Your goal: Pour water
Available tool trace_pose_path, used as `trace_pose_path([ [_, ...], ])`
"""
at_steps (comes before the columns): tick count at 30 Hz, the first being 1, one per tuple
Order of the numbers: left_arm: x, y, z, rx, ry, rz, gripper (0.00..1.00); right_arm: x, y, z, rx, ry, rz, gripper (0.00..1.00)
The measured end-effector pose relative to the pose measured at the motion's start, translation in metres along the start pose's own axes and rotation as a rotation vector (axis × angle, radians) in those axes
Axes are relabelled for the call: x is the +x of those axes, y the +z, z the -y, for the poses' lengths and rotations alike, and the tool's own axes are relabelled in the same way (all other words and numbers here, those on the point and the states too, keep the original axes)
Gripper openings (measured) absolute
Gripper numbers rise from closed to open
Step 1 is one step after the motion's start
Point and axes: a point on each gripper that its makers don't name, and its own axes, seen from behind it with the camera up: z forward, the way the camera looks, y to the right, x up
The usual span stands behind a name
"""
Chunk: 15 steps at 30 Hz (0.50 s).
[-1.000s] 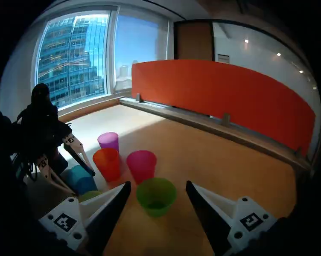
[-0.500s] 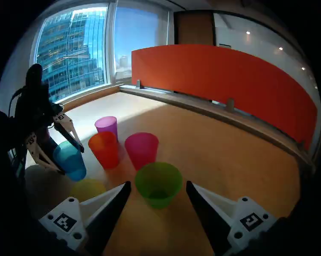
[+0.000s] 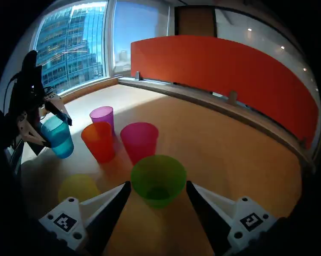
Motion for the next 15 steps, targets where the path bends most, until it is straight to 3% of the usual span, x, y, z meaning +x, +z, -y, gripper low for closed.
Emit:
trace_pose_path([
  [8, 0.005, -0.01, 0.01, 0.029, -0.007, -0.015, 0.89, 0.0, 0.015, 0.003, 0.009, 0.0, 0.008, 1.0],
  [15, 0.009, -0.017, 0.013, 0.043, -0.004, -0.025, 0.89, 0.0, 0.02, 0.002, 0.001, -0.006, 0.009, 0.91],
])
